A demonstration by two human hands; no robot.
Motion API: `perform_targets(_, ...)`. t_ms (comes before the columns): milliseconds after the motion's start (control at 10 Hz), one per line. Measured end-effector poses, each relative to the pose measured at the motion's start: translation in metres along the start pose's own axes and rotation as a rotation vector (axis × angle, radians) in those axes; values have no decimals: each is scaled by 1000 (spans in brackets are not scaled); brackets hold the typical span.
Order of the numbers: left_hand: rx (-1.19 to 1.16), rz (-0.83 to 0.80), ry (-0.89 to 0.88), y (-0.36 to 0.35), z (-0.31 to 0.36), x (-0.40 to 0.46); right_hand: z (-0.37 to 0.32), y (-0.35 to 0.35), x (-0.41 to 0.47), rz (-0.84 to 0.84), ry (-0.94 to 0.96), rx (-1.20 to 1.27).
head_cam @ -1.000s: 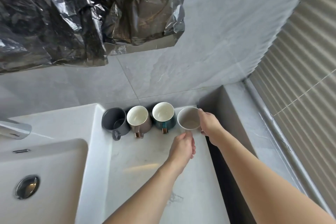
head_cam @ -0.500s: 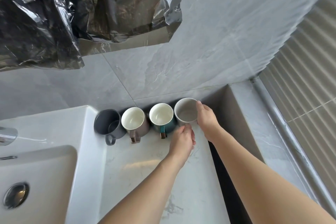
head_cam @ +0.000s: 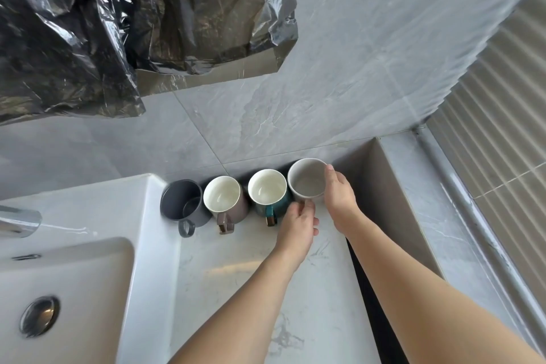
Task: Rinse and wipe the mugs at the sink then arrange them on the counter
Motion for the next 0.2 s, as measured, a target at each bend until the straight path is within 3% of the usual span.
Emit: perform_targets(200,23,13,7,9,1,-15,0,16,-32,95,-13,-82)
Point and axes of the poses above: each hand's wrist, its own x-axis towards the middle knuckle, its own y-axis out of the back of the hand, z = x × y, the point moved 4 cm from there along x, towards the middle knuckle, and after that the axes turned 7 degrees about -x, right-handed, at the moved point
